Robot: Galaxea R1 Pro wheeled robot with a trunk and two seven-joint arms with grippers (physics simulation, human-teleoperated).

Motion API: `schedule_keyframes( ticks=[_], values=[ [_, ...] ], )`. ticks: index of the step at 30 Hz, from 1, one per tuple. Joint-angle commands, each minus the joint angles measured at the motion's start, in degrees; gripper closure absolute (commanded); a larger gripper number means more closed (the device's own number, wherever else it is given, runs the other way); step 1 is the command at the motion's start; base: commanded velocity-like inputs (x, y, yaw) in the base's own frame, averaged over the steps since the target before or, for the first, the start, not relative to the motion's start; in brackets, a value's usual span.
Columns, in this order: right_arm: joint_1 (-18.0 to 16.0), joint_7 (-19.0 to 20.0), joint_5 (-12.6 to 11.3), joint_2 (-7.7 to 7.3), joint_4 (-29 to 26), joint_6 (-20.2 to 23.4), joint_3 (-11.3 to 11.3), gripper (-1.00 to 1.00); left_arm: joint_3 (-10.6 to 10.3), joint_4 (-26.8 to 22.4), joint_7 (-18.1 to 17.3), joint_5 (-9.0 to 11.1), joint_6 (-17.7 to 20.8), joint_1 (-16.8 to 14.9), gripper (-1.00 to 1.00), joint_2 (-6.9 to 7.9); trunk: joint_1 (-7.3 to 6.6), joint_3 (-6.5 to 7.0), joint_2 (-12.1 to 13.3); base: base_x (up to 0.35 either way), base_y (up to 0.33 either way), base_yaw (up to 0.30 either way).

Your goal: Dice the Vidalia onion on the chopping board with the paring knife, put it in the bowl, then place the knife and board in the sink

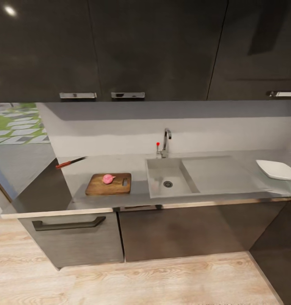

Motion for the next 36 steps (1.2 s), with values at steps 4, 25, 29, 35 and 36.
schedule_keyframes(
  ticks=[4,25,29,35,36],
  values=[
    [0.0,-0.2,-0.2,-0.02,-0.1,-0.1,0.1,-1.0,-0.5,0.2,0.3,0.3,0.0,0.0,-1.0,0.0,0.04,0.13,-0.1,0.0,0.0,-0.19],
    [0.0,-0.2,-0.1,-0.01,-0.1,-0.1,0.1,-1.0,-0.6,0.4,0.3,0.2,-0.1,0.0,-1.0,-0.06,0.04,1.39,-0.1,0.0,0.0,-0.192],
    [0.0,-0.2,-0.1,-0.02,0.0,-0.1,0.1,-1.0,-0.6,0.4,0.3,0.2,-0.1,0.0,-1.0,-0.06,0.04,1.65,-0.1,0.0,0.0,-0.19],
    [0.0,-0.2,-0.1,-0.02,0.2,-0.1,0.1,-1.0,-0.5,0.4,0.3,0.3,0.0,0.0,-1.0,-0.1,0.04,2.04,-0.1,0.0,0.0,-0.19],
    [0.0,-0.2,-0.1,-0.02,0.3,-0.1,0.1,-1.0,-0.5,0.4,0.3,0.3,0.0,0.0,-1.0,-0.1,0.04,2.1,-0.1,0.0,0.0,-0.189]
  ],
)
